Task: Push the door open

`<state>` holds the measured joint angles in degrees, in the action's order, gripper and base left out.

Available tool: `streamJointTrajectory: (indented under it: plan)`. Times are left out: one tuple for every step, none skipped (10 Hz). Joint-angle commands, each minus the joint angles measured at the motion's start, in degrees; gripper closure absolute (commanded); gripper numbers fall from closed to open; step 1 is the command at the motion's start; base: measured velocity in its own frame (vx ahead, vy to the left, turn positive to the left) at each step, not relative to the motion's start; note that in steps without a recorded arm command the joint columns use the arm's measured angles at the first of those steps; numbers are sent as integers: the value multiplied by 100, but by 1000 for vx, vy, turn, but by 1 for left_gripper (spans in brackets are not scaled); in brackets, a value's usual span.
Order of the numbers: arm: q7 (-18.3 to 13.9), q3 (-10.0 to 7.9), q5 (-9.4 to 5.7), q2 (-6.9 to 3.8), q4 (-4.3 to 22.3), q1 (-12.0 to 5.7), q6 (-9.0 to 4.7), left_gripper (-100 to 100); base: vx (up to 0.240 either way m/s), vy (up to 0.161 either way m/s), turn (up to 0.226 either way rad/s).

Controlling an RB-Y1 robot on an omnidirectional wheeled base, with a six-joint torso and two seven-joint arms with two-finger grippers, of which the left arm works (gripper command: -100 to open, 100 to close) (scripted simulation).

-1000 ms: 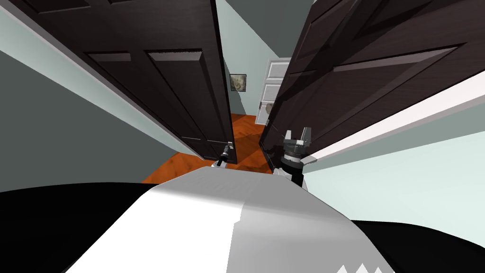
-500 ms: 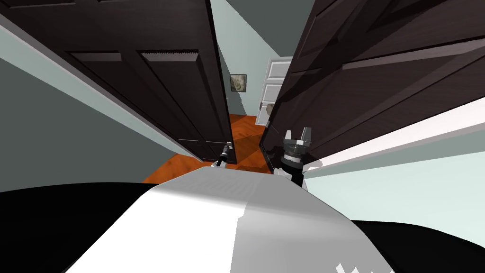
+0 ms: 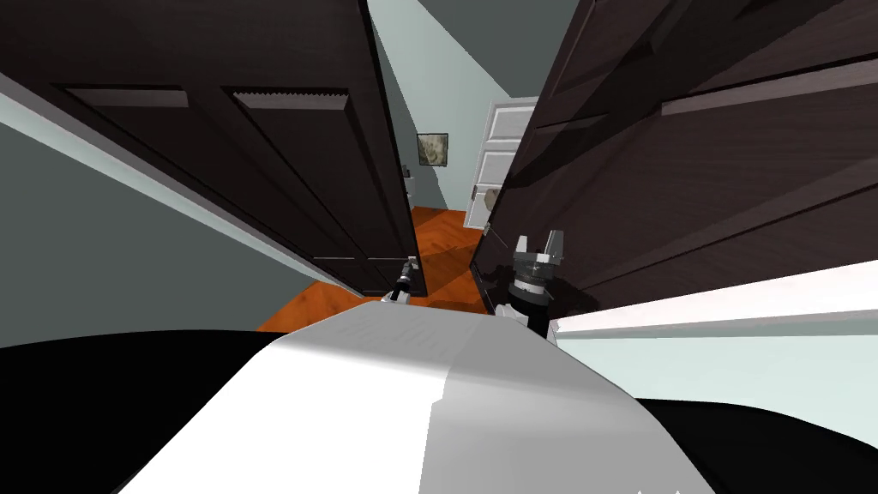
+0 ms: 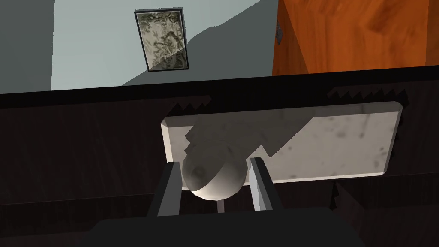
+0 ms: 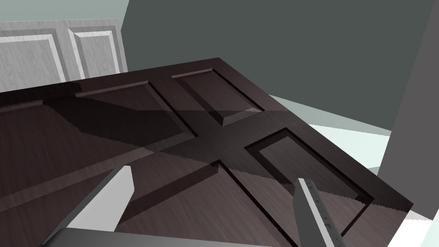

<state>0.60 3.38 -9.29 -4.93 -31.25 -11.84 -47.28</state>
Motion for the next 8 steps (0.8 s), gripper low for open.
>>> streamJointTrajectory:
  plan:
    - [34,-130,-66,-92,-67,26,17,100,179,-72,44]
    - [34,-130,-66,-92,-67,26,17,100,117,-42,27]
    - [34,-130,-66,-92,-82,26,17,100,46,-2,0]
    - [94,-256,-131,-103,-53,24,12,100,112,-48,56]
    - [110,-287,-148,-105,-50,23,11,100,175,-70,95]
    - [141,-352,-182,-109,-43,22,8,100,159,-64,71]
    - [141,-352,-182,-109,-43,22,8,100,119,-41,34]
    - [188,-450,-233,-114,-32,20,5,100,152,-54,74]
